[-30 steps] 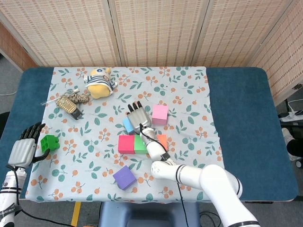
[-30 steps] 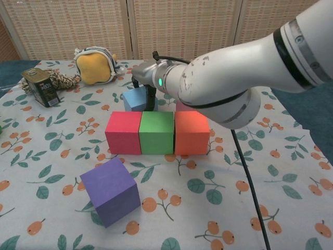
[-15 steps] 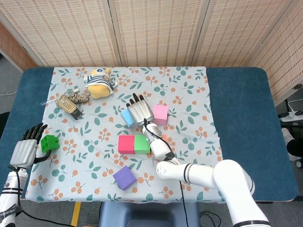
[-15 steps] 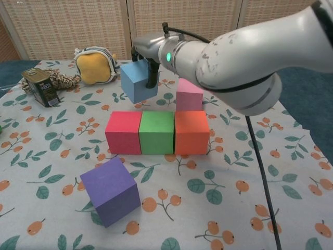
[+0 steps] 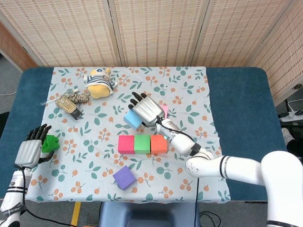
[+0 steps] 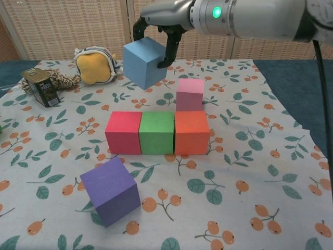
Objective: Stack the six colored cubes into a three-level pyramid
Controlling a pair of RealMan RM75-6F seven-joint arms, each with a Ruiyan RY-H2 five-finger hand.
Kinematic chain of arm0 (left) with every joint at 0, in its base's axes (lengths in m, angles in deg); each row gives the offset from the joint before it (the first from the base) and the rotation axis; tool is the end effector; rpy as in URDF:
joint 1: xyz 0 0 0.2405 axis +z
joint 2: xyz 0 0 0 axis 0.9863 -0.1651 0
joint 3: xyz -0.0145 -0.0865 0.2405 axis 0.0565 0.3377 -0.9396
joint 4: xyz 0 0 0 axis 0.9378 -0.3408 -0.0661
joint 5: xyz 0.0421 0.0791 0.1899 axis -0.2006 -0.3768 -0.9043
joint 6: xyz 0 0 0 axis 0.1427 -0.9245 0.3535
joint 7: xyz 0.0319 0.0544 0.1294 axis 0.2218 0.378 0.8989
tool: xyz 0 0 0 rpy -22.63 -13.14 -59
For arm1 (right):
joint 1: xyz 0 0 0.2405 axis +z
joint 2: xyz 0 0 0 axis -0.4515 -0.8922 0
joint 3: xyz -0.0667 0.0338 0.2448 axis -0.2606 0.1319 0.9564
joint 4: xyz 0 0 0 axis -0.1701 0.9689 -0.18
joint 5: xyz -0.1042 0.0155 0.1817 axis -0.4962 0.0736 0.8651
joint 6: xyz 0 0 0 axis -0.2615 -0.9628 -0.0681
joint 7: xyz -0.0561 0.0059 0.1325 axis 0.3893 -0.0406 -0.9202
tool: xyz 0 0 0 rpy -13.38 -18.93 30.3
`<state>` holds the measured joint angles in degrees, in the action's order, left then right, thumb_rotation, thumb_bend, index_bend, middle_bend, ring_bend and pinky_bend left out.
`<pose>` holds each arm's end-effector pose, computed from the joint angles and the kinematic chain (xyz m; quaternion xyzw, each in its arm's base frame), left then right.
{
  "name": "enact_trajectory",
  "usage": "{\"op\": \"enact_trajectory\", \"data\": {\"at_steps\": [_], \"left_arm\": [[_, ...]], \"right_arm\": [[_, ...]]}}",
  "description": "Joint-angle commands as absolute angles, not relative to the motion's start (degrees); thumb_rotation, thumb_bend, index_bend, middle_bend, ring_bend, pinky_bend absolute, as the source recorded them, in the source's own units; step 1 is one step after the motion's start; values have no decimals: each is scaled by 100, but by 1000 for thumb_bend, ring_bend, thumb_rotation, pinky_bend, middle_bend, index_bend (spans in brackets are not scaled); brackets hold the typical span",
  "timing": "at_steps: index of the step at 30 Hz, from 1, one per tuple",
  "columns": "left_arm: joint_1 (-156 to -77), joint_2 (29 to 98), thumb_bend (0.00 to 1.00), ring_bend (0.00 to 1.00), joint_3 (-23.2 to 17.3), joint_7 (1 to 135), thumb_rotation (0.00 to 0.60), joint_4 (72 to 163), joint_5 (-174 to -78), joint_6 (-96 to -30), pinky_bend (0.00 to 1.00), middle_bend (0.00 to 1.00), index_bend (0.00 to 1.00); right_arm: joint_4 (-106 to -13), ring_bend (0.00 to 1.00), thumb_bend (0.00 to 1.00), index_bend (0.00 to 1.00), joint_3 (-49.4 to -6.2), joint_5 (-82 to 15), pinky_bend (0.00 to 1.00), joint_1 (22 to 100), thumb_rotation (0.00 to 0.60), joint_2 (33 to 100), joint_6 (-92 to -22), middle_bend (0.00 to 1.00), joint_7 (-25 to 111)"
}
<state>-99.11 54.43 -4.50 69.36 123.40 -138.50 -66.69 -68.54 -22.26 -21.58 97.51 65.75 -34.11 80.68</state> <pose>-0.3243 0.2741 0.1062 -0.6202 -0.4168 -0.3364 0.5732 0.0183 -0.4142 0.0095 0.8406 -0.1631 0.3443 0.3851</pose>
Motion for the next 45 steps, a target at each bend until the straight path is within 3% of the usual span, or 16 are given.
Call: {"op": "enact_trajectory", "data": {"at_steps": [1,9,13,27,39,45], "left_arm": [[-9955,5546,348,0,-430,7125,600,12269,-13733,-6605,110,0,0],[-10008,5711,347,0,-368,7470,600,12182,-13511,-6558,110,0,0],[-10023,5745,347,0,-359,7544,600,12158,-13454,-6529,110,0,0],[-10034,5777,347,0,-320,7592,600,12069,-13335,-6492,110,0,0],[-10058,5813,347,0,-290,7655,600,12019,-13225,-6433,110,0,0],[-10080,5835,347,0,-275,7662,600,11964,-13172,-6376,110,0,0]], "right_arm": [[-6998,0,396,614,-2588,-4404,239,9426,600,6083,-3149,188,6972],[-5641,0,318,517,-3471,-7392,304,9776,600,6313,-4231,173,5128],[-4968,6,308,476,-3829,-8030,334,9924,600,6523,-4690,161,4430],[-3583,36,217,414,-4259,-8370,383,9942,600,7187,-5616,154,2831],[-3143,36,205,395,-4370,-8280,387,9952,600,7437,-5619,152,2484],[-2964,36,177,290,-4395,-8241,394,10004,600,7567,-5579,150,2360]]}}
